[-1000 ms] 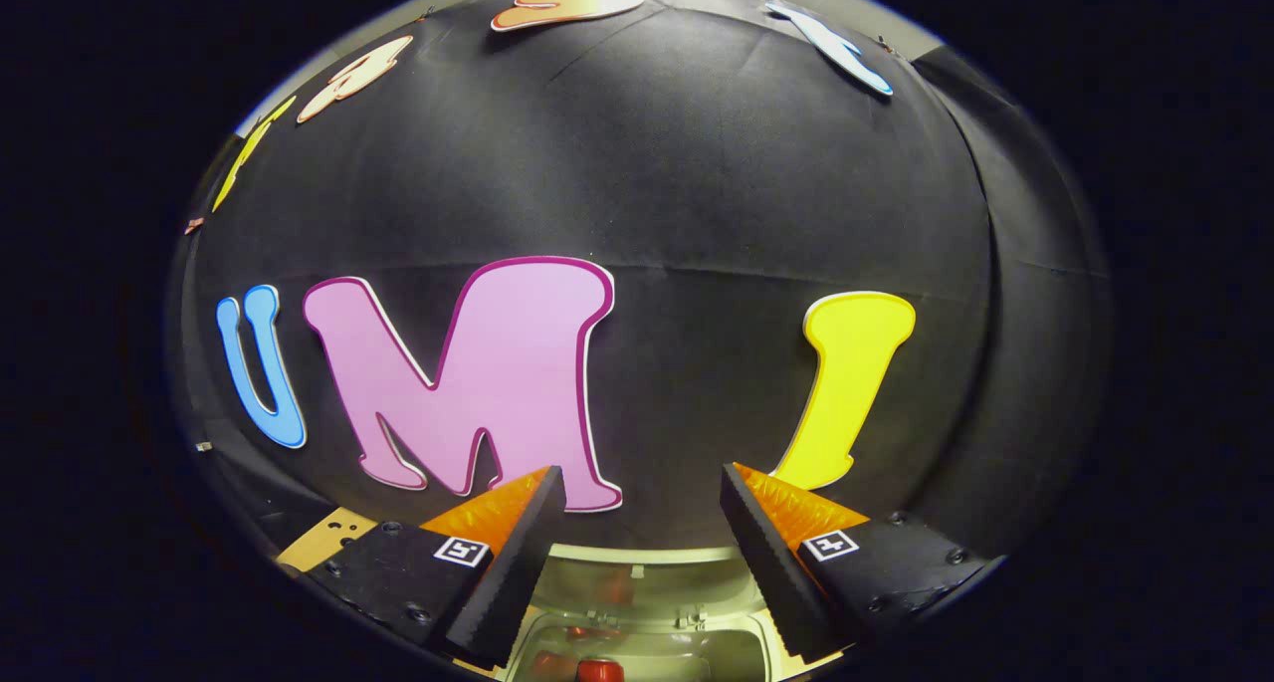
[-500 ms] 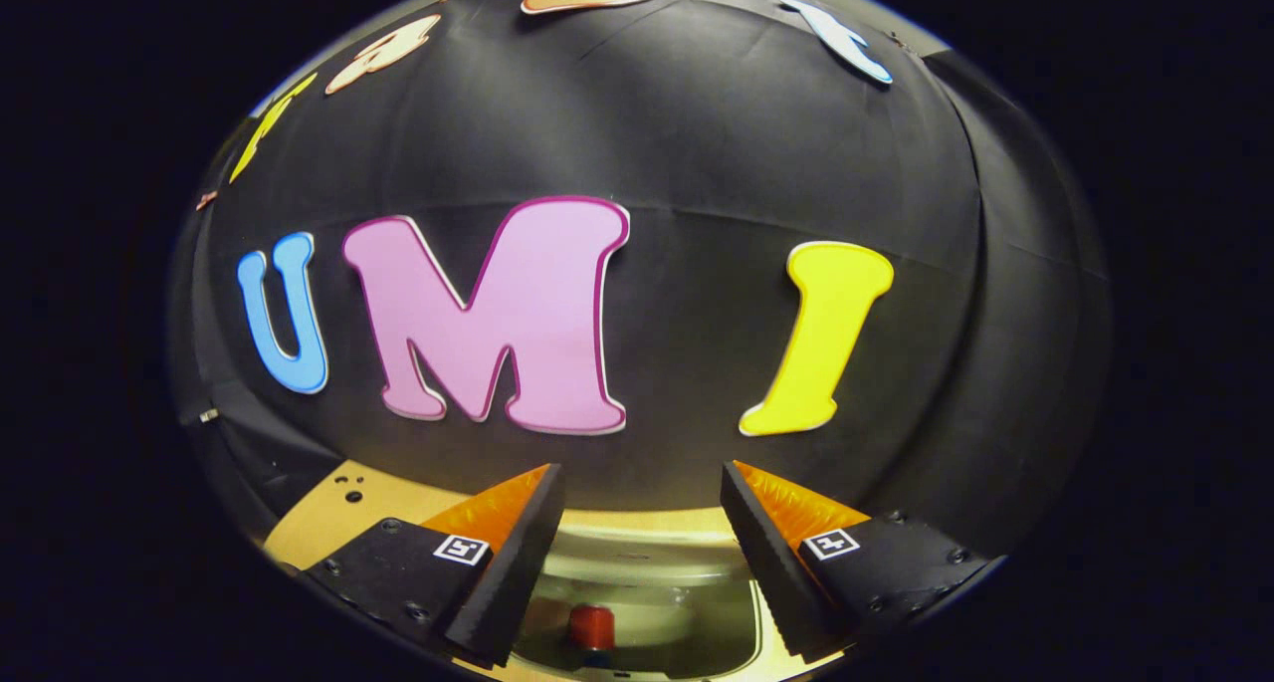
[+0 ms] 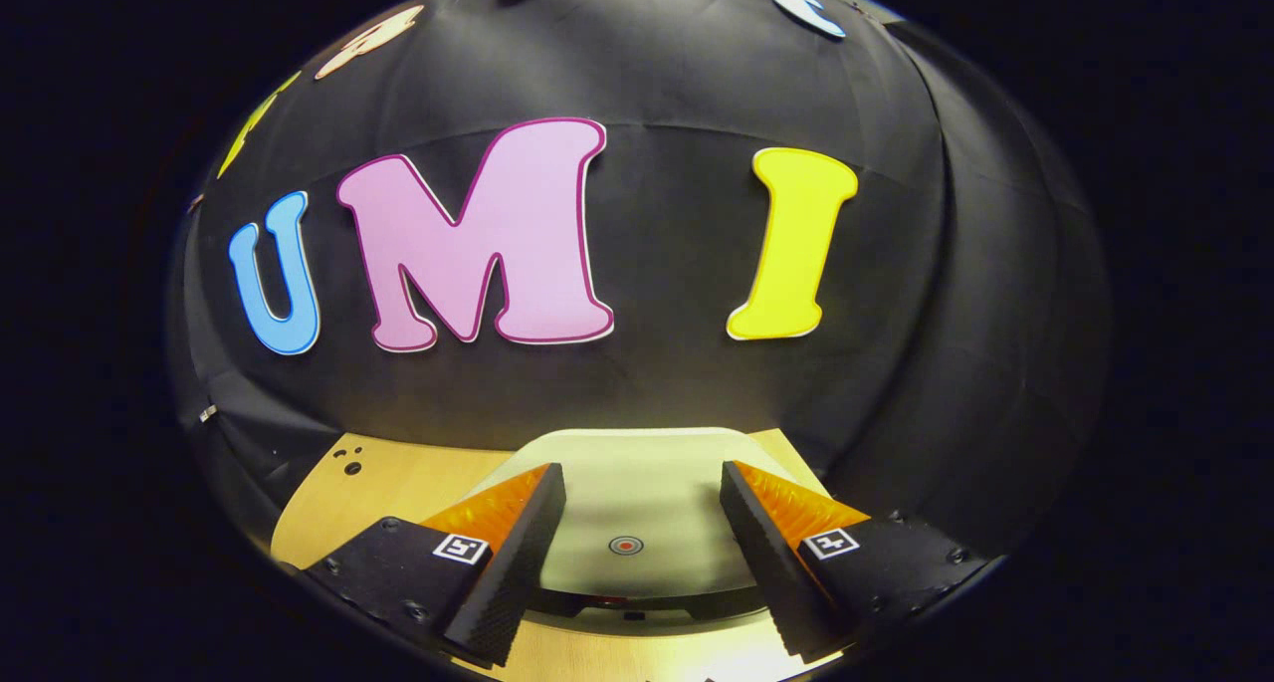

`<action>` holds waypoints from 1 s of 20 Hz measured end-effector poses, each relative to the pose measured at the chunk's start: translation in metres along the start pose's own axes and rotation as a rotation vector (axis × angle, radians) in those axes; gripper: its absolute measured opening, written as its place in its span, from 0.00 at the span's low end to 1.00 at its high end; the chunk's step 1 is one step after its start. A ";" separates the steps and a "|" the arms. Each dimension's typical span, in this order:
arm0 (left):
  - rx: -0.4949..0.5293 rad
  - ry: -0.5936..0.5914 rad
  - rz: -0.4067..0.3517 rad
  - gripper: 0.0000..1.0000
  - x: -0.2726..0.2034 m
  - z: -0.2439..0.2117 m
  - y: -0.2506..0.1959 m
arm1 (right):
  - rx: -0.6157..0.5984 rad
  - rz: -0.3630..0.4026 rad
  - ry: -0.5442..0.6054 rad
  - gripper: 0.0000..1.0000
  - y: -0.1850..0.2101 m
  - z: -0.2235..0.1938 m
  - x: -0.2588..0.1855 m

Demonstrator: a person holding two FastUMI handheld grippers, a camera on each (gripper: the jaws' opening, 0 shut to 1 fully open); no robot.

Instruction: Press the lid of the desktop garbage bin to open it, pick up the crumpled paper on the desktop and throw it into the bin, then pick up the pop can on the desktop and drop it into the bin, and finally close the garbage bin lid.

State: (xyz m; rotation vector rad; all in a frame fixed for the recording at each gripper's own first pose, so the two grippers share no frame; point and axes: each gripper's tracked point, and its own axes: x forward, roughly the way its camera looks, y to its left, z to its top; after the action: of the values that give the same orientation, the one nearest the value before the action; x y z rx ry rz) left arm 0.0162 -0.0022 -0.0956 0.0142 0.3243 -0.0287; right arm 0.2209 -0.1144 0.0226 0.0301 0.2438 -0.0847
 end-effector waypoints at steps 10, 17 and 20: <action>-0.006 0.025 0.004 0.96 0.001 -0.009 0.001 | -0.010 -0.016 0.016 0.98 -0.001 -0.040 -0.002; 0.000 0.027 -0.011 0.96 0.012 -0.005 -0.006 | -0.048 -0.014 -0.016 0.99 -0.001 -0.047 -0.003; -0.001 0.016 -0.016 0.96 0.016 0.000 -0.006 | -0.050 0.000 -0.016 0.99 -0.001 -0.052 -0.003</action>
State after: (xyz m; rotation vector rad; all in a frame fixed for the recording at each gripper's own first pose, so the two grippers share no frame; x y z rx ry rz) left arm 0.0314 -0.0089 -0.1004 0.0111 0.3401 -0.0441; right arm 0.2052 -0.1134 -0.0267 -0.0200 0.2294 -0.0785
